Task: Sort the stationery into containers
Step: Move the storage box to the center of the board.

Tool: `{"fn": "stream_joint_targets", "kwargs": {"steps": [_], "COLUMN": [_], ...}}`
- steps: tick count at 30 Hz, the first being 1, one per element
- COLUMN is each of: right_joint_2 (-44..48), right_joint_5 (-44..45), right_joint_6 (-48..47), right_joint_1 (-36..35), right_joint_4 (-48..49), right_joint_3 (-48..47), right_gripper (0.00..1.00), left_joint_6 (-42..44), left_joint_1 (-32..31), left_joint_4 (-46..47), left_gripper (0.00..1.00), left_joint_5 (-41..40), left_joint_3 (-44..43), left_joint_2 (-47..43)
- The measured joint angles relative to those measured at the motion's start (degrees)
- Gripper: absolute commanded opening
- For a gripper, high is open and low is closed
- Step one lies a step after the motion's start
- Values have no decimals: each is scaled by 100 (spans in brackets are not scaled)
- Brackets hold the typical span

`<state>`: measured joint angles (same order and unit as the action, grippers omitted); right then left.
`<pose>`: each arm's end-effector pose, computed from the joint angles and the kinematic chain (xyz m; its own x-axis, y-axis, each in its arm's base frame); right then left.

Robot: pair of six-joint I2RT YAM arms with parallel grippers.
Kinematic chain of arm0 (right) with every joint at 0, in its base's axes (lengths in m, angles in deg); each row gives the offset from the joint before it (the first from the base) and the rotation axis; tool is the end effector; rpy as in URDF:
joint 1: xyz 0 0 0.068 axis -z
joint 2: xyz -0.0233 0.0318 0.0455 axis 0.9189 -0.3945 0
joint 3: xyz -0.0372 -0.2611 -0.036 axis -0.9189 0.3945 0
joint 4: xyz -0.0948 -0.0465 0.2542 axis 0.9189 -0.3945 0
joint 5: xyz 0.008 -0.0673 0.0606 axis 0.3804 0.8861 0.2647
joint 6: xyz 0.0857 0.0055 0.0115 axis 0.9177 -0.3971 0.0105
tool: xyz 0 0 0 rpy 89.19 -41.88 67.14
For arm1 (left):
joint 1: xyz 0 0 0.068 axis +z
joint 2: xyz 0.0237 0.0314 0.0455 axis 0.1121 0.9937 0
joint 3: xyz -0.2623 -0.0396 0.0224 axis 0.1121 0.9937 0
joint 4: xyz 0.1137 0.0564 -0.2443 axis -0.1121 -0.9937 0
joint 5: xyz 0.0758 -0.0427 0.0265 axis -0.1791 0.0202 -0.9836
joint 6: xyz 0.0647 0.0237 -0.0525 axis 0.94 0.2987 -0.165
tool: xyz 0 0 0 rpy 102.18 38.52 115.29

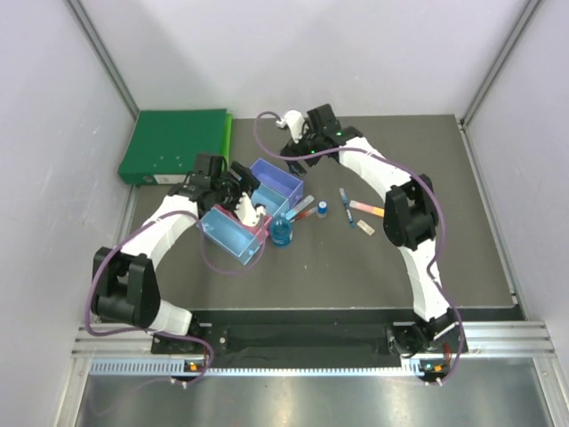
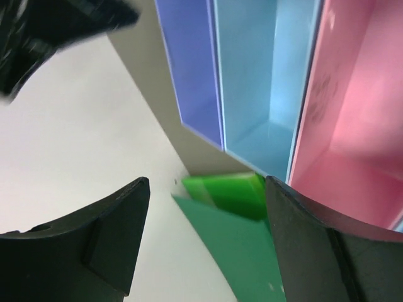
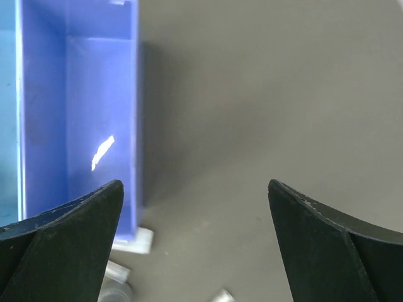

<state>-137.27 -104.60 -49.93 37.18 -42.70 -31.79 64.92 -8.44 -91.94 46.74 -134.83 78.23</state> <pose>0.4749 0.2927 0.2216 -0.2869 -0.6035 -0.7440 -0.8257 0.5495 -0.1274 0.3337 -0.1196 0.2200 0.7193 0.6947 -0.0040 0.4599 -0.4719 0.7522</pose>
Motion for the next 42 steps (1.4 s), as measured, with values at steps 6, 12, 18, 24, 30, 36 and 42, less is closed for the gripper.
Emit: {"fn": "stream_joint_targets", "kwargs": {"steps": [6, 12, 18, 24, 30, 36, 42], "right_joint_2": [-221, -247, -459, -660, -660, -664, -664], "right_joint_5": [-63, -68, -68, -68, -31, 63, 269], "right_joint_6": [-94, -234, -374, -415, -398, -317, -179], "right_joint_1": [-170, -184, -238, -328, -367, -400, -404], "right_joint_4": [7, 59, 96, 118, 221, 225, 243], "right_joint_3": [0, -2, -9, -11, -11, -11, -11], "right_gripper": [91, 86, 79, 50, 35, 26, 18], "left_joint_6": [-1064, -2131, -3086, -3539, -3672, -3637, -3591], "left_joint_1": [4, 138, 293, 352, 352, 404, 496], "left_joint_4": [328, 437, 490, 494, 498, 562, 636], "left_gripper": [76, 75, 75, 75, 76, 76, 77], "left_joint_5": [-1099, -1886, -2511, -2763, -2857, -2841, -2833], "left_joint_3": [164, 269, 313, 549, 667, 669, 667], "left_joint_2": [-407, -726, -855, -1056, -1064, -1062, -984]}}
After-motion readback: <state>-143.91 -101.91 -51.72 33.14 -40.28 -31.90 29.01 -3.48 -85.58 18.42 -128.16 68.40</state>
